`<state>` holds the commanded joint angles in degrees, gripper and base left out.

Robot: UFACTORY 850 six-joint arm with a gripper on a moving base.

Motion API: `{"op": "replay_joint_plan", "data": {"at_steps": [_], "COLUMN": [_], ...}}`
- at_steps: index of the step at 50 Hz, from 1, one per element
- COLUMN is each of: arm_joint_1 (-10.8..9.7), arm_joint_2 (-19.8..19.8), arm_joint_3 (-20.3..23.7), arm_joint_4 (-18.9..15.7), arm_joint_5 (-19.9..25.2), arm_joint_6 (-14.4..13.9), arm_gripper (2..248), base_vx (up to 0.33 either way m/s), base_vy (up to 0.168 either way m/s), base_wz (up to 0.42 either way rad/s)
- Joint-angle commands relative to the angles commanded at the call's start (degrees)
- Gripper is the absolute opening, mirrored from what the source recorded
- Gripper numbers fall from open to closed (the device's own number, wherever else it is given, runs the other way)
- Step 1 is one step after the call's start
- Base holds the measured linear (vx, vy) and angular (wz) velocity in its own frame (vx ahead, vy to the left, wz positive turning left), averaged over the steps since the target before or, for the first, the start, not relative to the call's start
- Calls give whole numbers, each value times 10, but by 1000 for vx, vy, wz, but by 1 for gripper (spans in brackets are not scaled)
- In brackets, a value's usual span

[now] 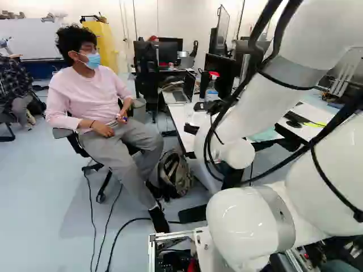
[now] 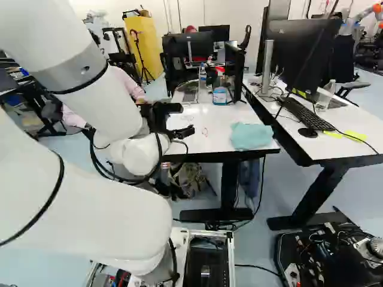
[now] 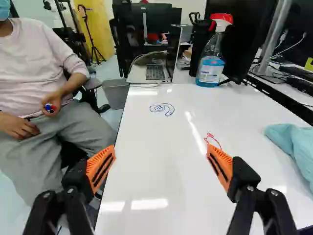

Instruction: Clean the table with the green towel

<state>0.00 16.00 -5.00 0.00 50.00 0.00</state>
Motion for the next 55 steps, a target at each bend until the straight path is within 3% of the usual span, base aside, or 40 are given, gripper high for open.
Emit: {"op": "replay_joint_plan", "data": {"at_steps": [1,23,55], "arm_joint_1": [-9,-57,-128], "arm_joint_2": [-8,-44,-72], "arm_joint_3": [-7,-38,-70], "arm_joint_4": [0,0,0], "arm_joint_5": [0,0,-13], "arm_joint_6": [0,0,0], "arm_gripper": [247,247,247], "base_vx": [0,0,0], "base_vy": [0,0,0], "base_wz": [0,0,0]}}
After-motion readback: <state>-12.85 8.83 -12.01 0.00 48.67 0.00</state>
